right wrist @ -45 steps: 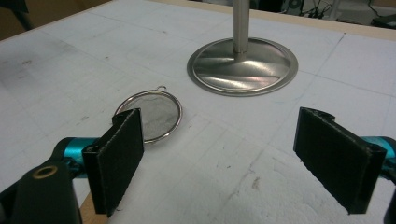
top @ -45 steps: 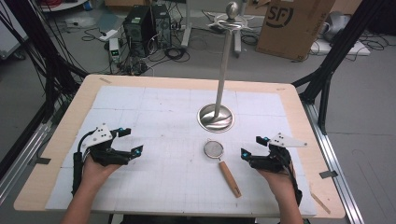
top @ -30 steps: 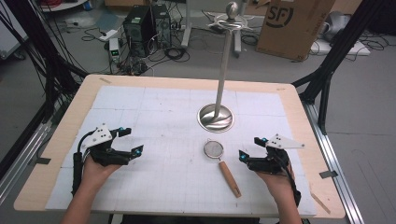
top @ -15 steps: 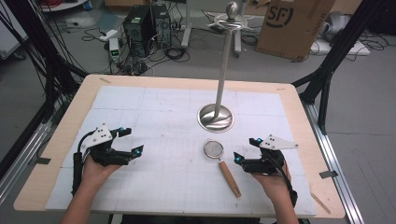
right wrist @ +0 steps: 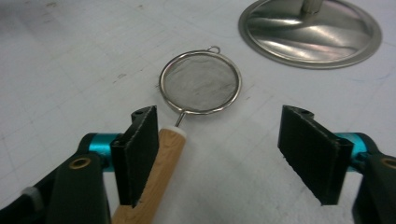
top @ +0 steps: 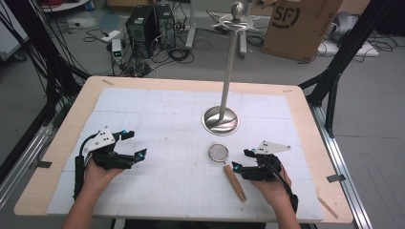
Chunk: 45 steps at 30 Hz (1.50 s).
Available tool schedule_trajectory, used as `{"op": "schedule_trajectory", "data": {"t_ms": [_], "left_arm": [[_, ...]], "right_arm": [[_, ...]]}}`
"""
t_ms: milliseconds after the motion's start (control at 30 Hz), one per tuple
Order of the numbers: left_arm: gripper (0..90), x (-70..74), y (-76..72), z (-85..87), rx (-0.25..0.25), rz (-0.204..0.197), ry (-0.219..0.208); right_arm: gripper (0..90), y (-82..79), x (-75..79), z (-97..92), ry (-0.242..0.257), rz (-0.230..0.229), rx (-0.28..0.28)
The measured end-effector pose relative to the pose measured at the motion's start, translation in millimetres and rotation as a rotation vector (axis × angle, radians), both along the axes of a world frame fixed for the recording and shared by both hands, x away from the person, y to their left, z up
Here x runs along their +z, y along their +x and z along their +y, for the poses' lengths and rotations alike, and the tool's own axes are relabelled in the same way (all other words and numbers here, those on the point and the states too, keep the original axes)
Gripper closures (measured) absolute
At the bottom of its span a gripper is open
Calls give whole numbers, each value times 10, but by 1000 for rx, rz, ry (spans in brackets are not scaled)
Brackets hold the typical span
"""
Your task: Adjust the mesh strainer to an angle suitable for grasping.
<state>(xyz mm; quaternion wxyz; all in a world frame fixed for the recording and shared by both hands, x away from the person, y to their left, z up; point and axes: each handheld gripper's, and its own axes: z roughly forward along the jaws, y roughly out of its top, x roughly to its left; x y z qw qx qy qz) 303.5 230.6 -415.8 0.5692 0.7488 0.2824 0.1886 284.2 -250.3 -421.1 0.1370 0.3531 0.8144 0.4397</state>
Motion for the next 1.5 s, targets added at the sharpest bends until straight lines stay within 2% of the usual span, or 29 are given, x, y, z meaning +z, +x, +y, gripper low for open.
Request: {"op": "schedule_trajectory", "data": {"t_ms": [133,333,467,600,700,900,1000,1267,1400,1500], "left_arm": [[156,-2,0,-2,-1,2,2],[156,-3,1,0,-2,2,4],[156,-7,0,-8,-2,4,5],[156,-9,2,-12,-6,6,6],[156,-14,3,-18,-9,8,9],[156,-20,5,-29,-14,10,11],[156,-20,4,-28,-14,12,9],[157,-23,6,-31,-18,14,8],[157,-21,5,-25,-17,14,9],[157,-19,4,-22,-16,14,10]], "right_arm": [[342,-5,-19,54,-17,19,22],[408,3,-99,162,-70,66,84],[437,9,-149,226,-100,86,105],[502,8,-172,260,-103,106,124],[543,2,-182,292,-114,109,141],[541,-10,-184,344,-145,95,146],[553,-9,-183,344,-145,98,147],[689,-30,-151,360,-173,88,181],[687,-22,-150,352,-176,91,193],[663,-18,-156,348,-185,88,176]]}}
